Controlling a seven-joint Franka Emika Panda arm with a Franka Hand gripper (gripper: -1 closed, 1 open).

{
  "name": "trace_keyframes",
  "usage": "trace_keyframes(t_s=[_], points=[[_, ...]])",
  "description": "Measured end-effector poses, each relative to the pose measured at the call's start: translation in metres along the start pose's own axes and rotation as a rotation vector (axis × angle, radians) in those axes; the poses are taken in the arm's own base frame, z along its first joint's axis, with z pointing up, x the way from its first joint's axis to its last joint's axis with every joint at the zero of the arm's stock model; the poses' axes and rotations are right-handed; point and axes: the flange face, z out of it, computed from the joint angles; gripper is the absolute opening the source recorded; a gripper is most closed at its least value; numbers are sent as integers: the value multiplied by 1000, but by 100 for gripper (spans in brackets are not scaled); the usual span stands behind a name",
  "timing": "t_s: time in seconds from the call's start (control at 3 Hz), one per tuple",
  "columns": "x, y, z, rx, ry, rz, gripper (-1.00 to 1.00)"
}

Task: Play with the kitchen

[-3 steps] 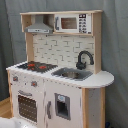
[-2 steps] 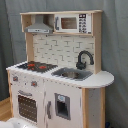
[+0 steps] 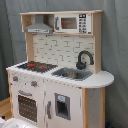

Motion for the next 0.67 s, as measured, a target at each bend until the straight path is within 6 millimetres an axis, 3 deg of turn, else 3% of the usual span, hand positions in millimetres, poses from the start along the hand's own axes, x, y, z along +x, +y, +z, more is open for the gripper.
trace_keyframes(t_s=[0.67], points=[[-19,17,-9,-127,0,41,100]])
